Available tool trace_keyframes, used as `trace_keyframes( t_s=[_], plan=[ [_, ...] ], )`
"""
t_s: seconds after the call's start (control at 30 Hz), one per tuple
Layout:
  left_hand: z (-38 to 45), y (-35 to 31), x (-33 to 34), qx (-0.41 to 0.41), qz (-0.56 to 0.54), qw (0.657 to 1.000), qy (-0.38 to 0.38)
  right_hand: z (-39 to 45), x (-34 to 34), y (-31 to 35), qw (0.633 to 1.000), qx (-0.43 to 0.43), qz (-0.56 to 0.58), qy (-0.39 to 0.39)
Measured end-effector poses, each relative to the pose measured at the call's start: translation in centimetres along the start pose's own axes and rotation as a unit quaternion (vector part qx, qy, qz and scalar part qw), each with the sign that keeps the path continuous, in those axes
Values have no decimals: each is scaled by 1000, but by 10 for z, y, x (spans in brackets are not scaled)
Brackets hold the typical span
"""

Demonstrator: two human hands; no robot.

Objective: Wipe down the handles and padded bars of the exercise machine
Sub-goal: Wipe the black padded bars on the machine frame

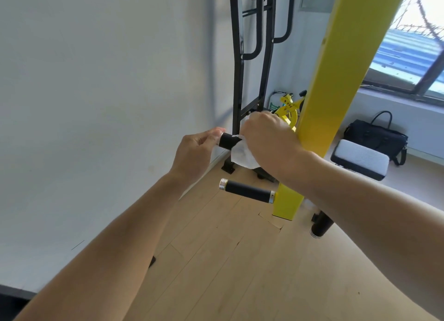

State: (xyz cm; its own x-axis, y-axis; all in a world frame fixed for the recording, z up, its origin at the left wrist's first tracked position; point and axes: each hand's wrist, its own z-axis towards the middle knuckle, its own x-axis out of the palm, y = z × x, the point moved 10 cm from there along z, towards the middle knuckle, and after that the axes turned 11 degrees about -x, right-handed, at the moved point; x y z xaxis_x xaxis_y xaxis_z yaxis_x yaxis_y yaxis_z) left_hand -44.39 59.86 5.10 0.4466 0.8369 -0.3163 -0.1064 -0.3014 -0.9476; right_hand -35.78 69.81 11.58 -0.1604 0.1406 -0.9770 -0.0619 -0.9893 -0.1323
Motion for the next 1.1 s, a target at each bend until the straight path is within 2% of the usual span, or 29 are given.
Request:
trace_keyframes(
  t_s=[0.13,0.23,0.37,0.53,0.67,0.8,0.93,1.1],
  plan=[
    [1,0,0,-8,-4,1000,8,-5,11,13,997,-35,65,14],
    [1,-1,1,-2,0,1000,9,-3,16,30,994,-96,53,3],
    [3,2,2,16,18,1000,13,1,10,8,987,-11,147,-58],
    [3,4,1,6,12,1000,7,-7,17,11,997,15,75,13],
    [2,7,3,-20,-2,1000,-1,-25,13,11,999,29,18,27],
    [1,2,5,-1,11,1000,3,-10,6,20,999,-15,20,-38],
    [1,3,1,15,15,1000,2,5,9,27,995,-36,64,-68],
    [2,5,1,17,13,1000,-1,-12,-7,21,990,-50,18,-133]
  ],
)
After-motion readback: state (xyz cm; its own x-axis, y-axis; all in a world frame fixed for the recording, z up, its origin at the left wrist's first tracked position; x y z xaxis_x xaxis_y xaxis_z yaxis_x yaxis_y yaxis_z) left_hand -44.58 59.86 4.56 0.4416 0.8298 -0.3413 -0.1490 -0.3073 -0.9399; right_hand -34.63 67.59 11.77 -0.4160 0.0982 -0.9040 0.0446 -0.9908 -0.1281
